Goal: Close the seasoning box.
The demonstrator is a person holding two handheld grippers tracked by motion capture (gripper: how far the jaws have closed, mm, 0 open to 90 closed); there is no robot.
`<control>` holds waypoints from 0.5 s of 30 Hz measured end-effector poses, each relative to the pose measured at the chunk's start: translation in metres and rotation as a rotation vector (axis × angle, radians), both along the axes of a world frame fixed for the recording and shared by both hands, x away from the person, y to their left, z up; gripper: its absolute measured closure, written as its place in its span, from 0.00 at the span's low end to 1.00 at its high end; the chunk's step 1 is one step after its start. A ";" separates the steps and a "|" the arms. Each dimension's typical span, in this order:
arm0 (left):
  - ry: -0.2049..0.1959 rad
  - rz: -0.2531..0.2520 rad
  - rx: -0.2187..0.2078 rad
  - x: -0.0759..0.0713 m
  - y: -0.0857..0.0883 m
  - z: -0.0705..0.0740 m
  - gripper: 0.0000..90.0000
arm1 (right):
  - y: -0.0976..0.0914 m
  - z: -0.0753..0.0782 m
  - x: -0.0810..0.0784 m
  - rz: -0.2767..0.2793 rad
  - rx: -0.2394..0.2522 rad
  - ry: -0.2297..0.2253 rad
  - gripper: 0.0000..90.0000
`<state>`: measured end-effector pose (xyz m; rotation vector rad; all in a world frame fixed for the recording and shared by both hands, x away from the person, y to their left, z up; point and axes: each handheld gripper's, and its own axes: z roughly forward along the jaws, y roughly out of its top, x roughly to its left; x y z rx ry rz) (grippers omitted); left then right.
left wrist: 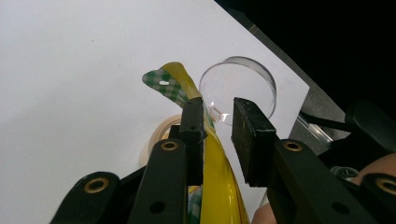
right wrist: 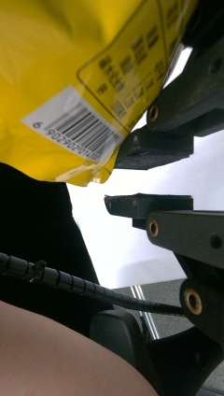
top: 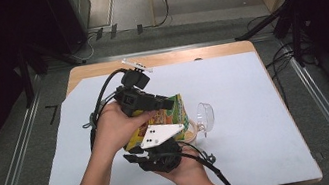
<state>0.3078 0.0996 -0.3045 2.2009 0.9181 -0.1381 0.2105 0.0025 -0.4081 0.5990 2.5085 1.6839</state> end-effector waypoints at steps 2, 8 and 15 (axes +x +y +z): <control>-0.003 0.001 0.004 -0.001 0.000 0.000 0.83 | 0.000 0.000 0.000 0.000 -0.001 -0.001 0.85; -0.006 0.000 0.004 -0.001 -0.001 0.001 0.83 | 0.000 0.001 0.000 0.001 0.003 0.004 0.85; -0.007 0.001 0.004 -0.002 -0.001 0.002 0.82 | 0.000 0.001 0.000 0.003 0.002 -0.001 0.85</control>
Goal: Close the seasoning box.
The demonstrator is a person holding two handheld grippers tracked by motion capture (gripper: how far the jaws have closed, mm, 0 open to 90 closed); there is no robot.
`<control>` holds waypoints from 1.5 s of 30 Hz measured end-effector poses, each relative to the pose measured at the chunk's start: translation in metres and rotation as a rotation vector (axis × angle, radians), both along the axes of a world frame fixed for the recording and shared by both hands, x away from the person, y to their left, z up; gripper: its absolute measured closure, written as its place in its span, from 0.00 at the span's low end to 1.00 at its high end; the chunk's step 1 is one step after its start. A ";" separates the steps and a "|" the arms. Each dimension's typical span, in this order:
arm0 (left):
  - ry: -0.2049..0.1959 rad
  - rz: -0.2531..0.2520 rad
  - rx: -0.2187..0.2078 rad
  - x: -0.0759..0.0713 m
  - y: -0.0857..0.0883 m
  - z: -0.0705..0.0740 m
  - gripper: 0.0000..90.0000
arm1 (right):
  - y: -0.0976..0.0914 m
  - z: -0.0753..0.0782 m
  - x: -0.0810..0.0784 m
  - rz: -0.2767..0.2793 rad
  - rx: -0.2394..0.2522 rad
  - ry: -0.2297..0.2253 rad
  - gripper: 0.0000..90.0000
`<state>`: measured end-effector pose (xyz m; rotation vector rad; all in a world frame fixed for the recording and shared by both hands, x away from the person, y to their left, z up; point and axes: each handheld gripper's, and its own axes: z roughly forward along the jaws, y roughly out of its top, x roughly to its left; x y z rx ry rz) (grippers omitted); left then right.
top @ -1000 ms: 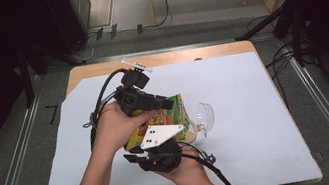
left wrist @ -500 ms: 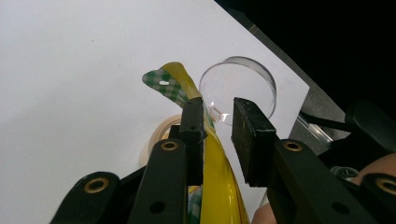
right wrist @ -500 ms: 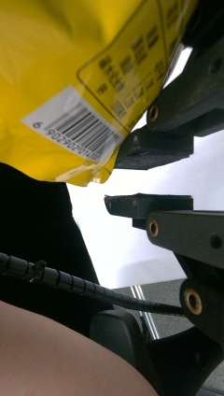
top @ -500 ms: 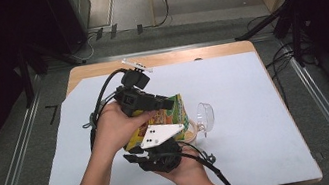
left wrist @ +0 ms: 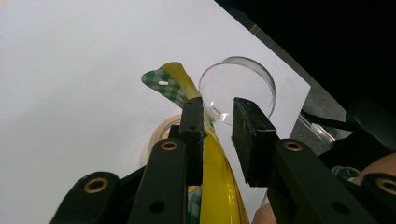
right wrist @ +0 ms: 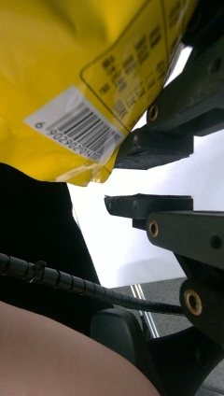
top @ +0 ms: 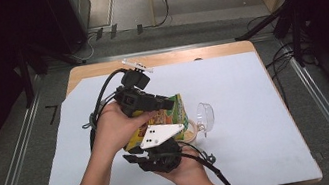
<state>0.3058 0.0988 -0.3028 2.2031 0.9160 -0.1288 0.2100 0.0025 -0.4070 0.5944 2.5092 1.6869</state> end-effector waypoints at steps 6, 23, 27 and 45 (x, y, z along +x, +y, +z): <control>0.003 -0.002 0.002 0.000 0.000 -0.001 0.82 | 0.000 0.000 0.000 0.003 -0.005 -0.002 0.85; 0.034 -0.006 0.011 0.001 0.002 -0.008 0.83 | 0.002 -0.009 -0.001 0.016 -0.004 0.019 0.81; 0.035 -0.010 0.012 0.000 0.003 -0.008 0.83 | 0.002 -0.010 -0.001 0.021 -0.002 0.023 0.80; 0.081 -0.047 0.030 -0.001 0.010 -0.017 0.85 | 0.005 -0.019 -0.002 0.058 -0.021 0.030 0.77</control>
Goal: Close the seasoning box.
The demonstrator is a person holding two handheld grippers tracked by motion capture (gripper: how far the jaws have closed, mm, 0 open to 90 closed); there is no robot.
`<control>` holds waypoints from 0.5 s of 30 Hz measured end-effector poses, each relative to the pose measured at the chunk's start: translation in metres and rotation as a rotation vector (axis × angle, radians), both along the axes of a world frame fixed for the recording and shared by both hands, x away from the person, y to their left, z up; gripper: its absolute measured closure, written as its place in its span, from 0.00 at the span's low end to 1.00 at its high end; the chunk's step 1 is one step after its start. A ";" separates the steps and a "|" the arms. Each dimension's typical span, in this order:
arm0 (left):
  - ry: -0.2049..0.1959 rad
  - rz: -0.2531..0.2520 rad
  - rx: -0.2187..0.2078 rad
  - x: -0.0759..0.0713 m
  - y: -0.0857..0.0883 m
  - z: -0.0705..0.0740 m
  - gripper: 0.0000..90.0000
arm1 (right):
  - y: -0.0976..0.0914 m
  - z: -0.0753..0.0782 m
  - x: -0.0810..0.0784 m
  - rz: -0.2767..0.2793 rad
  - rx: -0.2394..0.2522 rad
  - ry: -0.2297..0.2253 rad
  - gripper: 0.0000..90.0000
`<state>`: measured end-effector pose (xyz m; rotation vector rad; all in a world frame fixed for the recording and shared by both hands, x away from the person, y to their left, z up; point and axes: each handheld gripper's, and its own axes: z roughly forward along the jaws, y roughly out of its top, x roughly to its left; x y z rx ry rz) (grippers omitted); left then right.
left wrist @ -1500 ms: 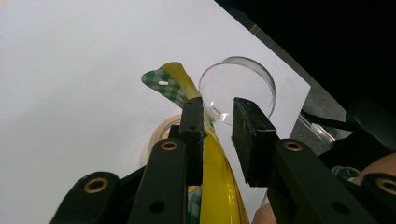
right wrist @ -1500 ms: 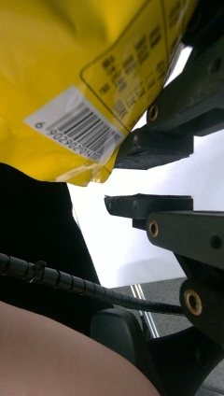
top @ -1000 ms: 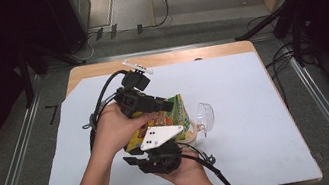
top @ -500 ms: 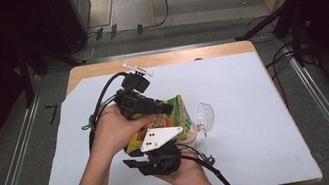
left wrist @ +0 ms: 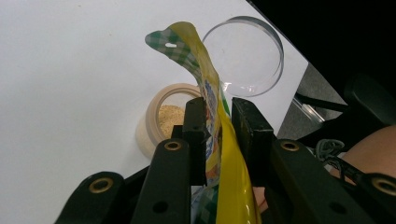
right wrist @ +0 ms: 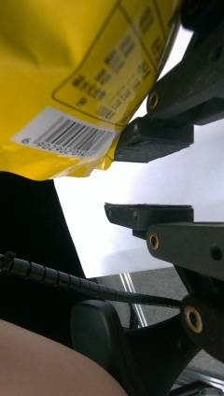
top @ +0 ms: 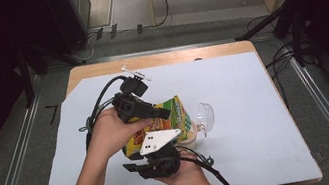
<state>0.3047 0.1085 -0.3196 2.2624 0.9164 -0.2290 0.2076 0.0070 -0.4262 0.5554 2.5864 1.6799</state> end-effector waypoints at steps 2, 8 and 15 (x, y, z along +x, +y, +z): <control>0.002 -0.008 0.000 -0.001 0.000 0.000 0.86 | 0.001 -0.001 -0.001 0.004 0.002 -0.002 0.77; 0.007 -0.025 0.013 -0.002 0.002 -0.003 0.93 | 0.000 -0.007 -0.001 0.020 0.008 -0.002 0.73; 0.015 -0.035 0.020 -0.002 0.003 -0.005 0.95 | 0.002 -0.013 -0.002 0.018 -0.014 -0.005 0.70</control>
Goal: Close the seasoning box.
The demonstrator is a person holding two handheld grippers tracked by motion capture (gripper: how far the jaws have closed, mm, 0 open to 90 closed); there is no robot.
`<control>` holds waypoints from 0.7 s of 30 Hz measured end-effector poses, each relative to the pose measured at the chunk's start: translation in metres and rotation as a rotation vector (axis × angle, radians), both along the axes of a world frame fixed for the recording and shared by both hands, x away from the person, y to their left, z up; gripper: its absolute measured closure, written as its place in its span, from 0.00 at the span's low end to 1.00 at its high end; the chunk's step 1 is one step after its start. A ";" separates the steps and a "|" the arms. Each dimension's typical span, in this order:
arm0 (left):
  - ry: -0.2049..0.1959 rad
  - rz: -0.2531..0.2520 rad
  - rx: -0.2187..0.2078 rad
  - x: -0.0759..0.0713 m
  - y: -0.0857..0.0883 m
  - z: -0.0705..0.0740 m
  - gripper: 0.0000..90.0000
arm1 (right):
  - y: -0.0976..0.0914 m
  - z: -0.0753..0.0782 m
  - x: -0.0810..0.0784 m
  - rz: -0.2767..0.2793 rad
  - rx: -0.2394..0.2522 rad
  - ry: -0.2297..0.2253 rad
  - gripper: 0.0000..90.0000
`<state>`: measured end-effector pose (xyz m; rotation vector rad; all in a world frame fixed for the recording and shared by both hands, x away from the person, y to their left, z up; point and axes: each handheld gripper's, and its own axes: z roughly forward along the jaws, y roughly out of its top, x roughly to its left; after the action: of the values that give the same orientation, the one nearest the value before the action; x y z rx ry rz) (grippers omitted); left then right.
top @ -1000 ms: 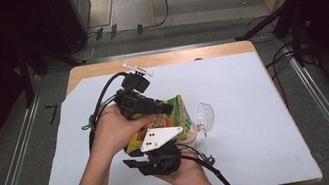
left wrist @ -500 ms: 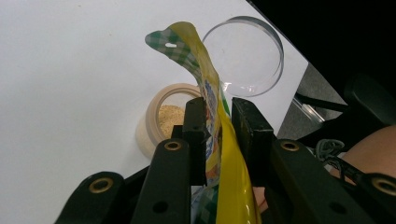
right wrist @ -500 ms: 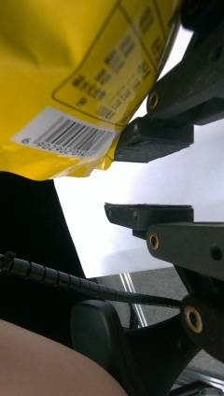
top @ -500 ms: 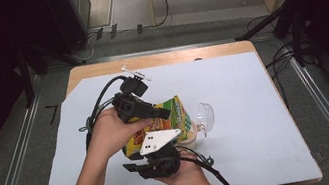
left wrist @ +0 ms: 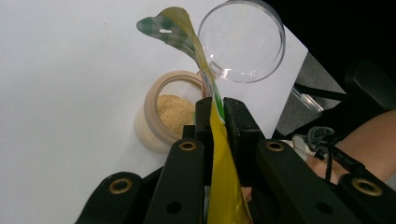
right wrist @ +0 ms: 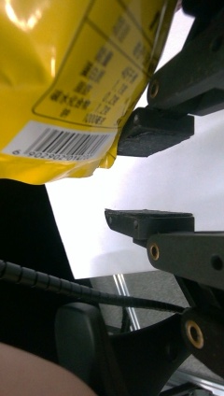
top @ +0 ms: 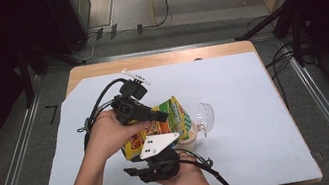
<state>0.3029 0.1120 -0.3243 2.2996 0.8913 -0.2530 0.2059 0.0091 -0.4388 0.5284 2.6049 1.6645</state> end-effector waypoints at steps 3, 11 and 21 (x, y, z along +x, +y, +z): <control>0.003 -0.005 -0.002 0.000 0.001 -0.001 0.96 | 0.000 -0.002 -0.001 0.003 -0.008 -0.003 0.69; 0.013 -0.012 -0.007 -0.001 0.005 -0.004 0.96 | 0.002 -0.007 -0.001 0.009 -0.012 0.003 0.66; 0.013 -0.025 -0.020 -0.002 0.007 -0.007 0.95 | 0.002 -0.012 -0.001 0.014 -0.014 -0.015 0.65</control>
<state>0.3011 0.1185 -0.3318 2.2944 0.8625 -0.2869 0.2050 0.0114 -0.4508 0.4966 2.6135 1.6461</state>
